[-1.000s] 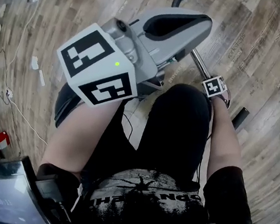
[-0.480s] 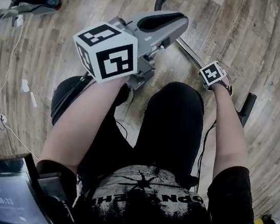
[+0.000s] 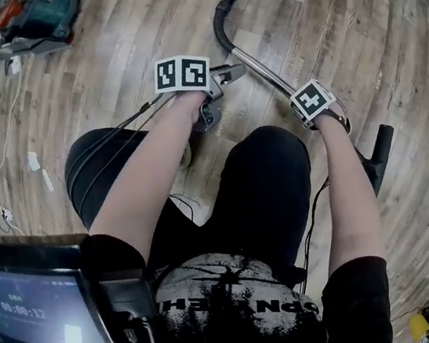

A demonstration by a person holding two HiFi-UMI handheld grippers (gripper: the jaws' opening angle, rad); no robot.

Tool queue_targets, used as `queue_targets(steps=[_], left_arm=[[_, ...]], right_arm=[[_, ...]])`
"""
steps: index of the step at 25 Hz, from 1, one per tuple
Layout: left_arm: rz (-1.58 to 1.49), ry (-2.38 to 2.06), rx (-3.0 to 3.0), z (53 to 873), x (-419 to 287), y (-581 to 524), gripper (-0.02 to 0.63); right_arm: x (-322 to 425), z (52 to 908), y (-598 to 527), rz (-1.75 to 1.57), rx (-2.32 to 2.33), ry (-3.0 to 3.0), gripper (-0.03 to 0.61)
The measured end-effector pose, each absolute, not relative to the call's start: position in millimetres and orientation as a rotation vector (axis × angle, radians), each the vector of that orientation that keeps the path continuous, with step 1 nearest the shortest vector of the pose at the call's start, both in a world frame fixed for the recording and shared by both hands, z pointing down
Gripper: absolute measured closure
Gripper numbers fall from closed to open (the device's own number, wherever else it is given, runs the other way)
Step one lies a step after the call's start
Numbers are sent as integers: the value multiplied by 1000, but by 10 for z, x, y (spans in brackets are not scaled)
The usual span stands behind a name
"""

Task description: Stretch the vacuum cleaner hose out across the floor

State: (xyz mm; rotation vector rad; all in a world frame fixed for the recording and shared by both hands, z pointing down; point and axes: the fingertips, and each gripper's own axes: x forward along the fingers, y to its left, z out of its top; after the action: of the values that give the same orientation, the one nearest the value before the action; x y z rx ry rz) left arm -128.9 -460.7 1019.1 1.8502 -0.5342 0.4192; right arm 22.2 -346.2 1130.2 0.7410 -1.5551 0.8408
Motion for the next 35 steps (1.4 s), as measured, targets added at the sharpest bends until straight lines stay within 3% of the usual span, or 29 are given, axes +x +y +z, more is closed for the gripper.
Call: queue_targets(steps=[8,16,23,35], left_arm=[[58,-594,1570,11038,-839,-4500,328],[-232,-509,1371,11247,-196,-4601,328],[-605,-355,1214,10682,-115,-4880,499],[-655,-338,1355,10065,-120,-5017,503]], right_arm=[[233,10900,-3556,744,737,-1543,403],[71,10701,-3411,807,711,-1569,403],[36,10406,-3641,617,760,-1628,405],[201,10446,-3830,383,795,-1513,412]])
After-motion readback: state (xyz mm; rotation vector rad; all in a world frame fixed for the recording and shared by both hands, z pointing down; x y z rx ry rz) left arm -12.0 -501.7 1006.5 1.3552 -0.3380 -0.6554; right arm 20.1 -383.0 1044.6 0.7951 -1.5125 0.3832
